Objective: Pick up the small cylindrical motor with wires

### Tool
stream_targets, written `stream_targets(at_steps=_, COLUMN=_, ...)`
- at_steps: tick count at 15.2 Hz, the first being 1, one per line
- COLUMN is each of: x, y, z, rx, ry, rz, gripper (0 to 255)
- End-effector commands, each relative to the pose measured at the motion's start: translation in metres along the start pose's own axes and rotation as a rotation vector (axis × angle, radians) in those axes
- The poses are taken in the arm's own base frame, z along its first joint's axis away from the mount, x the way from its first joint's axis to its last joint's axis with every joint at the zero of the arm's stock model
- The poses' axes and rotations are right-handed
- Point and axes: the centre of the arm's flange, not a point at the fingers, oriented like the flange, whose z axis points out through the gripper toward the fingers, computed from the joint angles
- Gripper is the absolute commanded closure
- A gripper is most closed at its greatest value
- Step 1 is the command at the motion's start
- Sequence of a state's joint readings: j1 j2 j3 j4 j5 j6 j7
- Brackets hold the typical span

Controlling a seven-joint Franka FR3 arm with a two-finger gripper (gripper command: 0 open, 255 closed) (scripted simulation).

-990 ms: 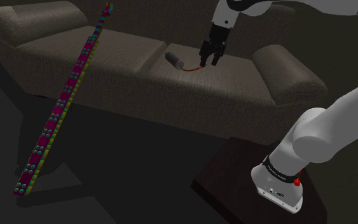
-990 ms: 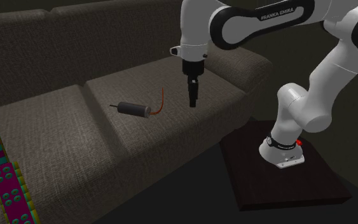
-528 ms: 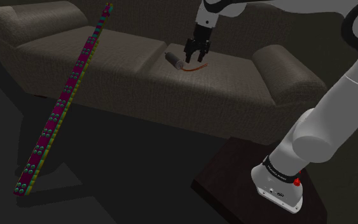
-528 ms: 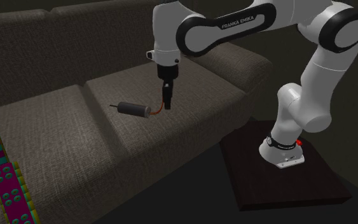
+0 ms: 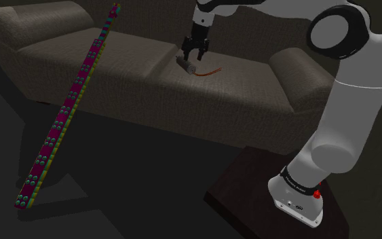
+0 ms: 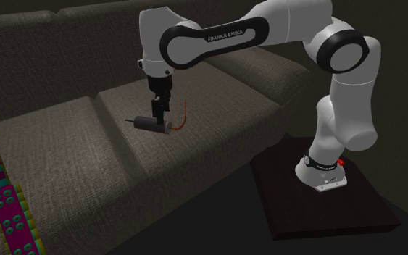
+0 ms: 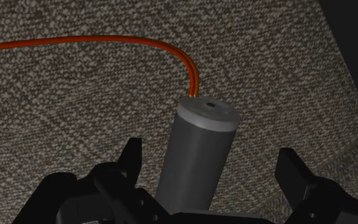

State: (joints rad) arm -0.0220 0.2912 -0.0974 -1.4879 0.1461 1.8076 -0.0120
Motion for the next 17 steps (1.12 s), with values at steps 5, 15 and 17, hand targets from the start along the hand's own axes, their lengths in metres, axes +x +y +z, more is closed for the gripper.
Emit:
stream_targets(at_steps=5, x=0.030, y=0.004, z=0.025, rx=-0.005, ry=0.009, rz=0.009, gripper=0)
stream_targets(at_steps=15, x=0.029, y=0.006, z=0.049, rx=-0.005, ry=0.009, rz=0.009, gripper=255)
stream_targets(at_steps=17, x=0.029, y=0.006, z=0.049, rx=-0.005, ry=0.009, rz=0.009, gripper=255)
